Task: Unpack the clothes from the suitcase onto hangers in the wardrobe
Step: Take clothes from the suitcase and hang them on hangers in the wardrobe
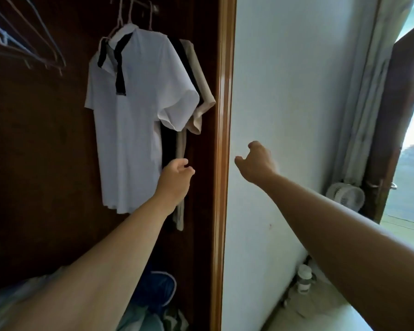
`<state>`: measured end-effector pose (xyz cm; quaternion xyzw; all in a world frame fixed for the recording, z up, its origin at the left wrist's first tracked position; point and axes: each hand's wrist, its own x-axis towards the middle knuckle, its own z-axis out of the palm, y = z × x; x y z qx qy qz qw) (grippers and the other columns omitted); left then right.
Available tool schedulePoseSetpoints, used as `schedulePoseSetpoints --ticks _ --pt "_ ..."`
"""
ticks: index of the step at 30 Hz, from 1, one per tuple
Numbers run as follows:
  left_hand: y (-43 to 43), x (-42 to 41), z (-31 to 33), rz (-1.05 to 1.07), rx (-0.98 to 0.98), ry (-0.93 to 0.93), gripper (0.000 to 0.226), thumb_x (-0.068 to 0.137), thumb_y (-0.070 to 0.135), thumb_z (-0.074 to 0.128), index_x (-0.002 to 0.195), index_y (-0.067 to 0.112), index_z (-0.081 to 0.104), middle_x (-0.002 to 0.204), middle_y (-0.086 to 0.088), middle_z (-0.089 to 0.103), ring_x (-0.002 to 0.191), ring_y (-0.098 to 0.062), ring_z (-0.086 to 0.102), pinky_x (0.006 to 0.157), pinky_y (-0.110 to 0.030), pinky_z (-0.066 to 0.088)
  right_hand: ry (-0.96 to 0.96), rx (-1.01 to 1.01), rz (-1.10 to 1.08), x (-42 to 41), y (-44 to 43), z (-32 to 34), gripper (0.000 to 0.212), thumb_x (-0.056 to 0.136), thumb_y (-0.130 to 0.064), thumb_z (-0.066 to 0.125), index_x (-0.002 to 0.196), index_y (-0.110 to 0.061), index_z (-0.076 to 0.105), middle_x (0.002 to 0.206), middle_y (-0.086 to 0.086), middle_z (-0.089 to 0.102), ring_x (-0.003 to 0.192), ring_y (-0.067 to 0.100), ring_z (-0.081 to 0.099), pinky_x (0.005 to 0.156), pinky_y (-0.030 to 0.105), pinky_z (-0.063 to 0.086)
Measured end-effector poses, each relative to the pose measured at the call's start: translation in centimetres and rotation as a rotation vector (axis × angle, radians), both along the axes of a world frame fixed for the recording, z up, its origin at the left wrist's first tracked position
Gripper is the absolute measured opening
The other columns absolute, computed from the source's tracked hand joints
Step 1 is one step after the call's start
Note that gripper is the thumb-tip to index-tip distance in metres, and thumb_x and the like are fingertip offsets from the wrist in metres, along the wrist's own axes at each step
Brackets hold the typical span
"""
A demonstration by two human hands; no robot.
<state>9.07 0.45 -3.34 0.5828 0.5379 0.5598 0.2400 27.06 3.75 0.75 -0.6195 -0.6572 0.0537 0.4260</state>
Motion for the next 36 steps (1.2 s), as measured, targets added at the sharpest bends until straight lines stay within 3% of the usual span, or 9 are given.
schedulePoseSetpoints --ticks 2,11,16,18,22,26,30,36 --pt "-1.0 2.6 -2.1 -0.015 -0.023 -0.008 0.039 0.098 0.021 0.046 0.136 0.015 0.047 0.121 -0.003 0.060 0.093 -0.009 0.058 0.067 -0.015 0.041 -0.006 -0.072 -0.038 3.3 -1.2 -2.3 0.042 0.093 -0.026 0.053 0.130 -0.007 0.046 0.128 0.009 0.056 0.110 0.028 0.057 0.077 0.029 0.039" --pt "-4.8 13.1 -13.3 -0.074 -0.227 0.013 0.036 0.096 0.021 0.047 0.132 0.013 0.051 0.123 -0.005 0.060 0.115 -0.020 0.056 0.098 -0.032 0.045 0.017 -0.325 -0.153 16.4 -7.2 -14.8 0.041 0.091 -0.027 0.054 0.126 -0.007 0.050 0.124 0.011 0.059 0.110 0.031 0.057 0.089 0.034 0.045" --pt "-6.7 19.0 -21.6 -0.124 -0.377 0.028 0.031 0.097 0.019 0.046 0.127 0.012 0.053 0.118 -0.006 0.062 0.108 -0.019 0.058 0.087 -0.028 0.045 0.074 -0.489 -0.214 22.7 -10.5 -23.5 0.027 0.085 -0.025 0.053 0.105 -0.008 0.056 0.097 0.008 0.065 0.083 0.028 0.064 0.077 0.036 0.054" --pt "-7.4 21.1 -25.1 -0.151 -0.453 0.028 0.028 0.099 0.019 0.045 0.125 0.012 0.053 0.115 -0.005 0.063 0.104 -0.018 0.058 0.079 -0.025 0.046 0.082 -0.537 -0.241 24.8 -11.7 -27.1 0.026 0.088 -0.025 0.055 0.105 -0.006 0.056 0.092 0.003 0.061 0.081 0.023 0.062 0.072 0.033 0.052" --pt "-8.4 24.6 -32.2 -0.201 -0.595 0.050 0.026 0.099 0.018 0.047 0.122 0.012 0.055 0.108 -0.003 0.064 0.104 -0.021 0.059 0.090 -0.033 0.048 0.087 -0.637 -0.281 28.5 -14.3 -33.8 0.036 0.093 -0.022 0.054 0.126 -0.006 0.052 0.116 0.009 0.060 0.098 0.024 0.056 0.080 0.029 0.042" --pt "-9.3 26.8 -39.6 -0.249 -0.708 0.110 0.023 0.098 0.015 0.047 0.119 0.014 0.057 0.106 -0.002 0.065 0.101 -0.018 0.059 0.098 -0.034 0.046 0.104 -0.760 -0.368 31.6 -15.9 -41.7 0.036 0.093 -0.024 0.055 0.126 -0.008 0.054 0.120 0.009 0.063 0.103 0.026 0.058 0.080 0.029 0.041" --pt "-9.2 28.1 -48.8 -0.309 -0.834 0.190 0.022 0.096 0.013 0.049 0.116 0.014 0.058 0.105 -0.004 0.066 0.105 -0.025 0.061 0.098 -0.039 0.048 0.140 -0.901 -0.445 34.2 -17.7 -51.2 0.039 0.093 -0.023 0.054 0.130 -0.010 0.053 0.130 0.008 0.059 0.116 0.026 0.056 0.086 0.030 0.042" --pt "-10.5 29.7 -62.7 -0.333 -1.016 0.265 0.025 0.094 0.013 0.052 0.118 0.012 0.060 0.110 -0.007 0.066 0.103 -0.022 0.060 0.094 -0.034 0.048 0.294 -1.030 -0.549 36.8 -20.7 -65.1 0.026 0.091 -0.020 0.056 0.113 -0.007 0.061 0.114 0.011 0.064 0.090 0.022 0.057 0.077 0.030 0.046"
